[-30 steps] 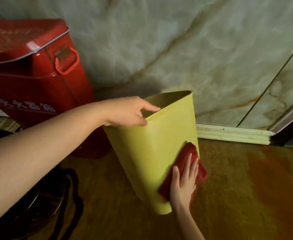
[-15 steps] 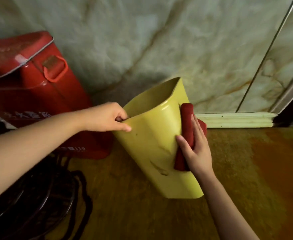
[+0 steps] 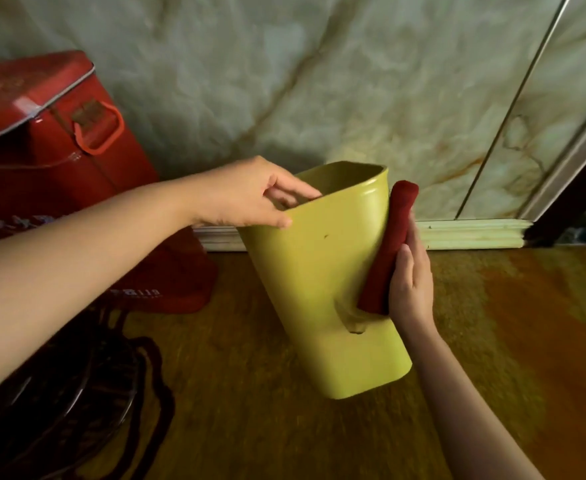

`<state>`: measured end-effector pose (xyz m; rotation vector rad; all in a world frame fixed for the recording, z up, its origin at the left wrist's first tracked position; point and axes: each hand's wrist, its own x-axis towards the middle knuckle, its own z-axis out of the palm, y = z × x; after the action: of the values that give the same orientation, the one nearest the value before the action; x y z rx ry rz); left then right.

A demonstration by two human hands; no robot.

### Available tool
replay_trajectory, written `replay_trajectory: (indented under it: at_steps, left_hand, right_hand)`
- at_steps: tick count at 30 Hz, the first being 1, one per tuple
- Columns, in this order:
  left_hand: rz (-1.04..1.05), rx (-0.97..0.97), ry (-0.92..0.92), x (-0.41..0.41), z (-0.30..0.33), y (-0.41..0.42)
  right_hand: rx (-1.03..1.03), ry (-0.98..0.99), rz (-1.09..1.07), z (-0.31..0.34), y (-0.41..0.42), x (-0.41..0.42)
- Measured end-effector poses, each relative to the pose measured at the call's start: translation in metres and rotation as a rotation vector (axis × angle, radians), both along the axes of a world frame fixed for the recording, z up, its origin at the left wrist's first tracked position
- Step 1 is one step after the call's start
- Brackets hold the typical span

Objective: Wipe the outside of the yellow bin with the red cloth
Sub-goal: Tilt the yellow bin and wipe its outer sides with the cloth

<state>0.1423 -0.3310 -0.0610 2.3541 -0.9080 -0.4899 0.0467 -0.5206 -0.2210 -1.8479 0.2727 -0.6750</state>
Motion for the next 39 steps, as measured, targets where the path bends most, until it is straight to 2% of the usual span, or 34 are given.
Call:
replay_trajectory:
  at_steps: [4,7,12,17,20,23,26,28,32,34,37,39]
  left_hand:
    - [0.044,0.074,-0.116,0.000,0.000,0.005]
    - [0.059,0.080,-0.126,-0.002,0.002,0.000]
    - [0.010,0.045,-0.099,-0.011,0.003,-0.027]
    - [-0.012,0.040,-0.063,-0.009,0.002,-0.037]
    - [0.006,0.059,-0.111,-0.008,0.000,-0.043]
    - [0.010,0.072,-0.138,-0.009,0.000,-0.049]
    - [0.020,0.053,-0.141,-0.010,-0.001,-0.055]
    - [0.017,0.053,-0.135,-0.011,-0.001,-0.063]
    - [0.000,-0.013,-0.133,-0.011,-0.004,-0.083]
    - [-0.033,-0.034,-0.147,-0.010,-0.003,-0.091]
    - [-0.159,0.089,-0.083,0.000,0.004,-0.058]
    - [-0.145,0.216,-0.166,0.008,0.002,-0.021]
  right_hand:
    - [0.110,0.042,-0.036,0.001,-0.005,-0.003]
    - [-0.070,-0.040,-0.115,0.003,0.017,-0.011]
    - [-0.486,-0.011,-0.268,0.015,0.059,-0.014]
    - [-0.586,-0.004,-0.336,0.002,0.041,-0.001]
    - [-0.515,0.092,-0.299,-0.042,0.035,-0.023]
    - [-0.203,0.267,-0.311,-0.096,0.037,-0.072]
    - [0.013,0.343,-0.371,-0.100,0.042,-0.077]
    - [-0.017,0.301,-0.387,-0.072,0.042,-0.056]
    - [-0.237,0.092,-0.309,-0.004,0.025,-0.010]
    - [-0.252,0.077,-0.272,0.013,0.012,0.000]
    - [-0.248,0.075,-0.254,0.013,-0.003,0.002]
    - [-0.235,0.066,-0.246,0.007,-0.007,0.004]
